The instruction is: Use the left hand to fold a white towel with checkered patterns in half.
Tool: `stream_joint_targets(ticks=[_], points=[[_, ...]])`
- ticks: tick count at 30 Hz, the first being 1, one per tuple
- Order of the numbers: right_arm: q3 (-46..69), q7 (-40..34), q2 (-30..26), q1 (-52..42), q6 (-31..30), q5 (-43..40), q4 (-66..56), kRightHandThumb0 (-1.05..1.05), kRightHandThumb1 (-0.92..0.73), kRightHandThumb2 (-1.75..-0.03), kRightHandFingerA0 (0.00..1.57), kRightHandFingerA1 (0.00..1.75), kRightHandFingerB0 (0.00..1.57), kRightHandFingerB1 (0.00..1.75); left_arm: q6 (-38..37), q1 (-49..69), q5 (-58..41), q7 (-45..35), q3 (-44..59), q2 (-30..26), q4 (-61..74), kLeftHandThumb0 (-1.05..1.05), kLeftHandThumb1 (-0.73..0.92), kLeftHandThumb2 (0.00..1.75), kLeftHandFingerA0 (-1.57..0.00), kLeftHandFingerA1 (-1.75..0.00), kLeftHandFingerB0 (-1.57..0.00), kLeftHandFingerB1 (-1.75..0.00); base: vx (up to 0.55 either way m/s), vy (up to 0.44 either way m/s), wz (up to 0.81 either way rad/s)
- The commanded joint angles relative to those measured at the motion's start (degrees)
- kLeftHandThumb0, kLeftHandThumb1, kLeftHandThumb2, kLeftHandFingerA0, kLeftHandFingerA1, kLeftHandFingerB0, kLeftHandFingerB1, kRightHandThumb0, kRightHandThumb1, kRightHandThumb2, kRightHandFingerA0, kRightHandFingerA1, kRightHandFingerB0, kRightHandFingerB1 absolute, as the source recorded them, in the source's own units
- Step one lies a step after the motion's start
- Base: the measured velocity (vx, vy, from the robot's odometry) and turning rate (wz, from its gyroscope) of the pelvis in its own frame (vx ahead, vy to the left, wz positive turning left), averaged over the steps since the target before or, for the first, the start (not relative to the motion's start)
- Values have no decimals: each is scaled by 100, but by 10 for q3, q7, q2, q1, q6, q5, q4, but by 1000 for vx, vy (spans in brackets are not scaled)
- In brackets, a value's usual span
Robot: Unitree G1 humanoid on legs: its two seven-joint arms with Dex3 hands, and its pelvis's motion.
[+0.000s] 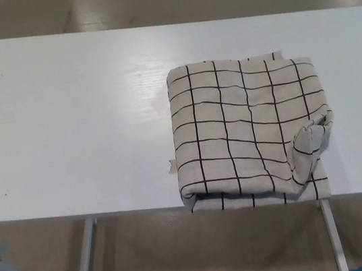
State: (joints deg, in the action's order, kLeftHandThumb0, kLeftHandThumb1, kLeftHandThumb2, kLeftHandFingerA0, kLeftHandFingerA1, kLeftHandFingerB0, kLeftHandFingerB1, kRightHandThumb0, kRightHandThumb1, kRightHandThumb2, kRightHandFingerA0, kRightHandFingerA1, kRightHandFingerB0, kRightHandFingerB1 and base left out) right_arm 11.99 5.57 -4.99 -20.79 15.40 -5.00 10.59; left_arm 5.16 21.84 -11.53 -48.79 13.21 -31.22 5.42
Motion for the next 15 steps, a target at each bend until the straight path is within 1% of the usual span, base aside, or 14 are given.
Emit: stream_joint_targets(ticks=[1,2,3,4,5,6,8,12,13,15], points=[[-10,-5,-13,-7,-5,26,15,-24,-67,-60,65,71,68,60,-51,-7,-15,99,35,93,-175,-68,44,80,-119,-83,-90,-60,0,0,0],[-13,-8,-12,-1,-3,28,20,-24,-66,-60,65,71,68,60,-70,-15,17,169,40,116,-188,-60,49,57,-124,-75,-94,-51,0,0,0],[-19,-13,-10,11,2,35,30,-23,-66,-60,65,71,68,60,-92,-30,51,266,56,153,-216,-60,50,57,-120,-73,-91,-50,0,0,0],[-22,-15,-8,15,5,38,35,-23,-67,-60,64,70,69,60,-96,-37,64,305,61,166,-229,-60,50,57,-114,-70,-85,-49,0,0,0],[-24,-20,-3,19,20,41,46,-23,-67,-60,64,70,69,60,-103,-42,97,358,59,176,-231,-62,55,58,-89,-58,-69,-44,0,0,0],[-25,-21,-1,21,27,43,51,-23,-67,-60,64,70,69,60,-106,-40,112,371,55,177,-224,-62,55,58,-89,-58,-69,-44,0,0,0],[-27,-28,2,24,48,49,65,-23,-66,-60,65,71,67,59,-123,-34,147,395,44,172,-217,-66,58,58,-76,-54,-69,-43,0,0,0],[-28,-32,3,27,61,54,75,-23,-66,-60,65,71,67,59,-138,-34,159,408,41,174,-226,-66,58,58,-76,-54,-69,-43,0,0,0],[-32,-41,-4,38,72,71,83,-23,-65,-59,65,72,68,60,-146,-44,170,421,37,170,-238,-68,63,60,-68,-50,-66,-42,0,0,0],[-40,-56,-16,56,94,99,97,-24,-65,-60,66,73,67,60,-165,-59,189,443,30,162,-259,-68,63,60,-67,-50,-65,-41,0,0,0]])
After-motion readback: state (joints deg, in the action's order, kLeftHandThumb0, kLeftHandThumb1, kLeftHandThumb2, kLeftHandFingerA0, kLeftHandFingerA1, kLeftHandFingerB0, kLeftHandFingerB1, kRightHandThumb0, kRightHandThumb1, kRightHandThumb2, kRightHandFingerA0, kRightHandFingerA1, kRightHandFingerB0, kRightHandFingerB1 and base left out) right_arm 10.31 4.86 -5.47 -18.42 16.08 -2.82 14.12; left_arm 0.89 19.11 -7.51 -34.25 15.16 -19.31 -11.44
